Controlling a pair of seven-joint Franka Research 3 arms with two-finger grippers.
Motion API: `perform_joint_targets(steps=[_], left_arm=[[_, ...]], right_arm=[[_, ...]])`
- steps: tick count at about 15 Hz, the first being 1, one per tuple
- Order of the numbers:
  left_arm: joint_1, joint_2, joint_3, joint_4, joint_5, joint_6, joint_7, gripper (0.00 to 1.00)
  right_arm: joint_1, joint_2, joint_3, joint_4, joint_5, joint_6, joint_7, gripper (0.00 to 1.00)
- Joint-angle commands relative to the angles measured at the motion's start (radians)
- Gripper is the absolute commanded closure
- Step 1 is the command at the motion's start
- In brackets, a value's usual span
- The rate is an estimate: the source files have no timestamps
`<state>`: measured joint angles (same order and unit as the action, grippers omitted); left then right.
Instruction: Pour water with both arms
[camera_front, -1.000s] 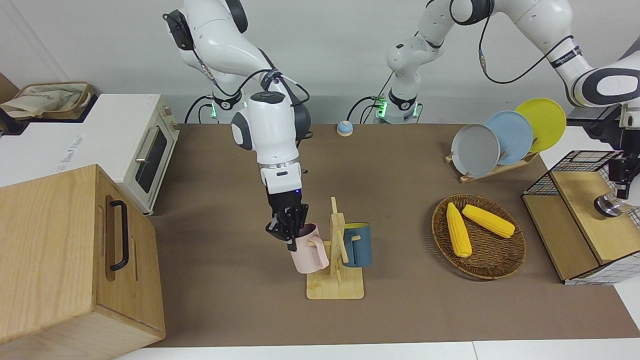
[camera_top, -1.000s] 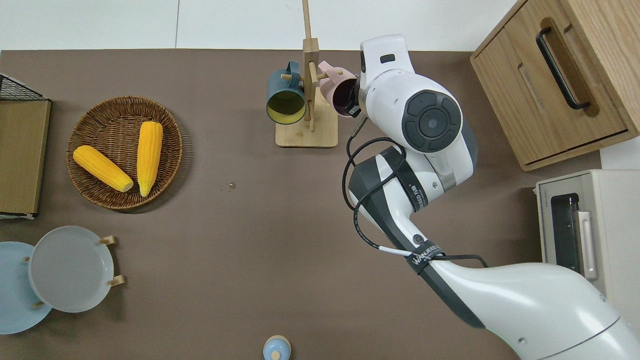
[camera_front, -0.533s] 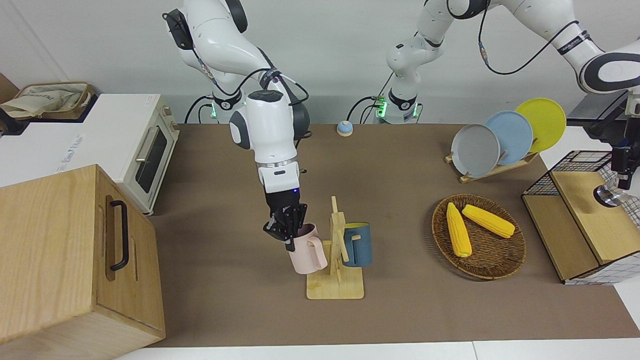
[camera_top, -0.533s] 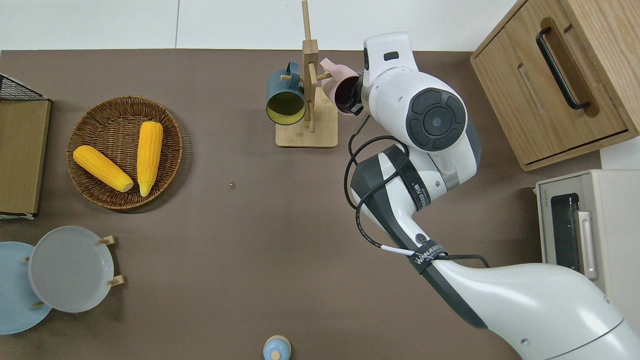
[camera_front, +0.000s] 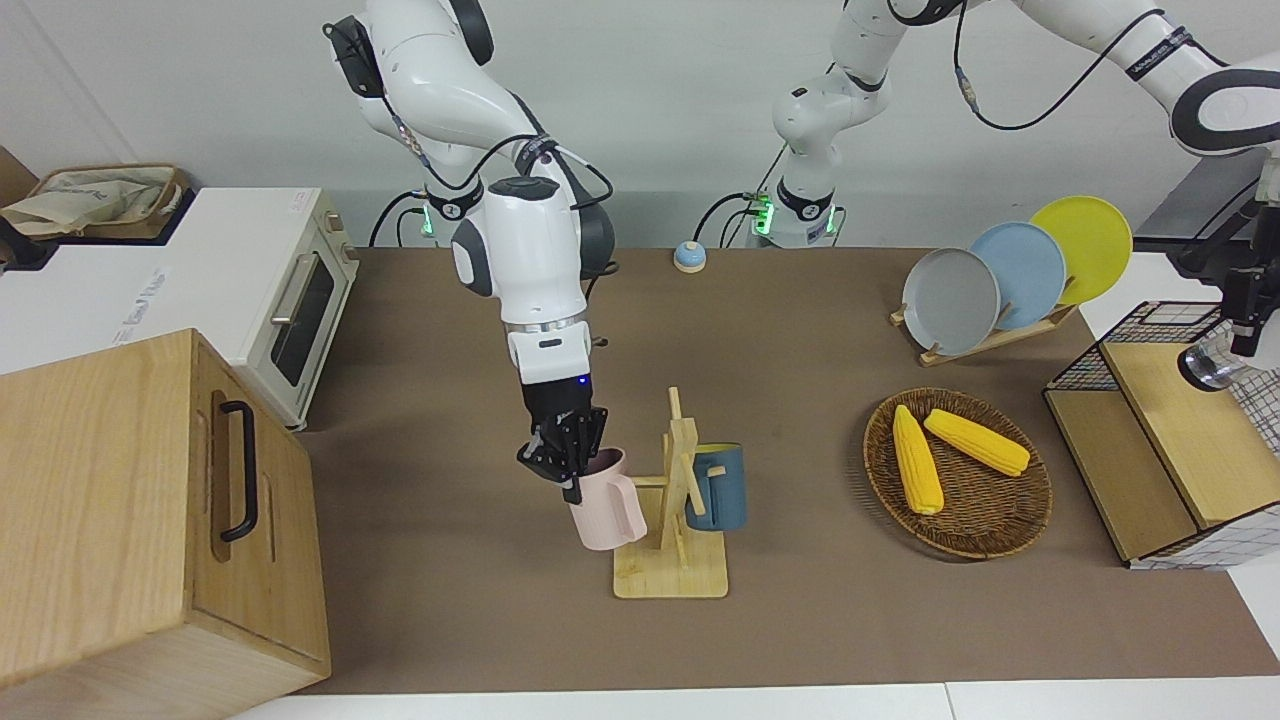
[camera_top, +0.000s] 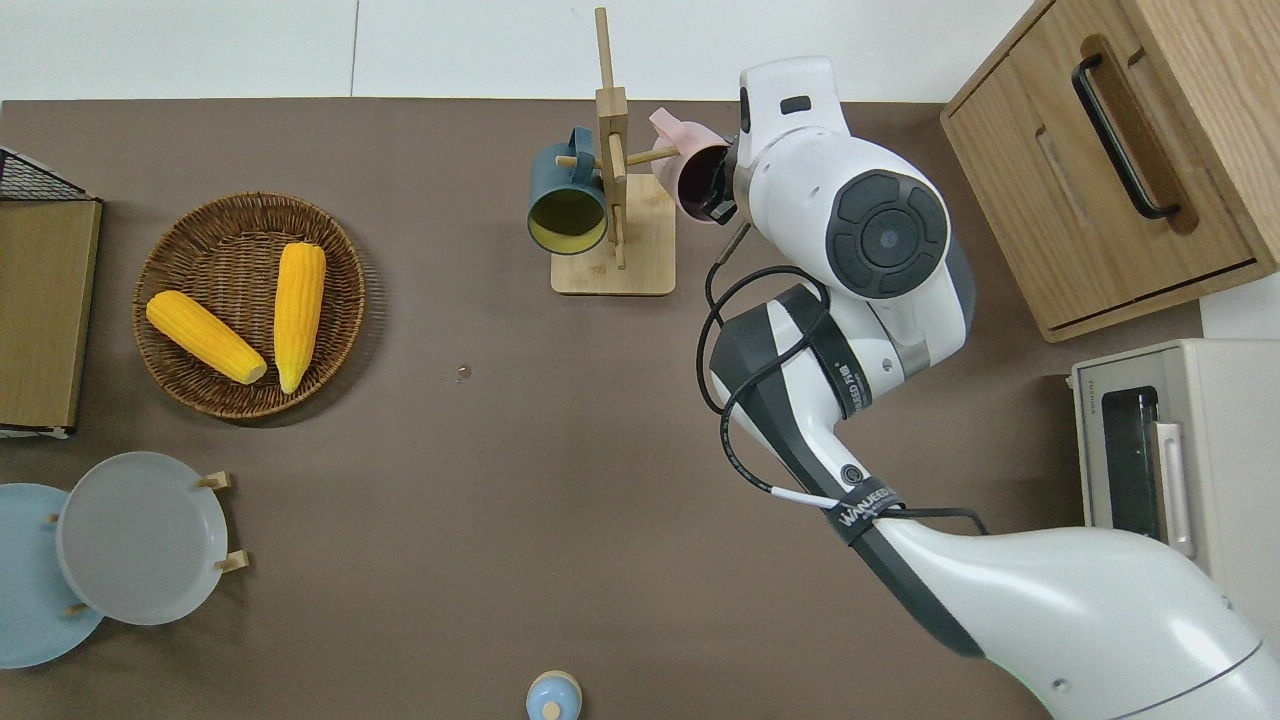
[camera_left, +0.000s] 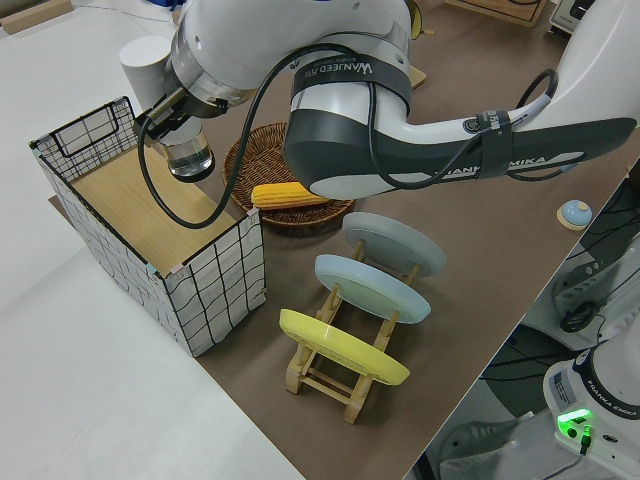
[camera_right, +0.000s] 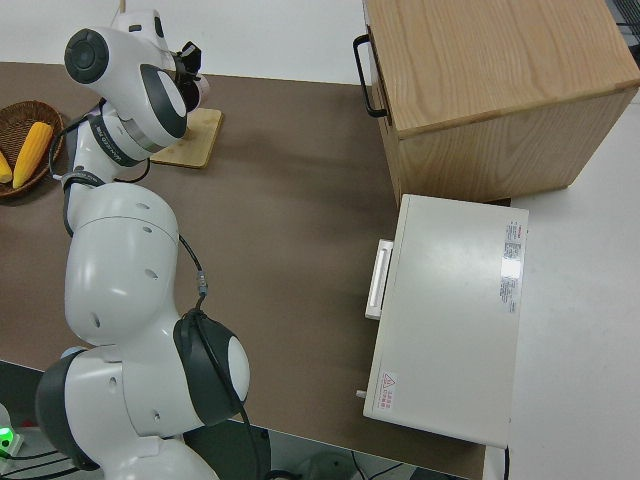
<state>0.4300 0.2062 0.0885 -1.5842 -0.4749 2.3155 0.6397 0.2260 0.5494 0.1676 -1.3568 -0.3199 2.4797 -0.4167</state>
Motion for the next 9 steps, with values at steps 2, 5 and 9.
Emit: perform_joint_targets(steps=[2, 5, 9], left_arm=[[-0.03, -0.044, 0.008, 0.016, 0.062, -0.053, -0.093, 1.0], [-0.034, -0.066, -0.003, 0.016, 0.117, -0.074, -0.146, 1.0], [-0.039, -0.099, -0.041, 0.016, 0.179, -0.123, -0.245, 1.0]], right_arm=[[-0.019, -0.032, 0.006, -0.008, 0.019, -0.021, -0.013, 1.0], [-0.037, -0.049, 0.006, -0.015, 0.021, -0.047, -0.048, 1.0], [-0.085, -0.12, 0.006, -0.082, 0.019, -0.073, -0.105, 1.0]])
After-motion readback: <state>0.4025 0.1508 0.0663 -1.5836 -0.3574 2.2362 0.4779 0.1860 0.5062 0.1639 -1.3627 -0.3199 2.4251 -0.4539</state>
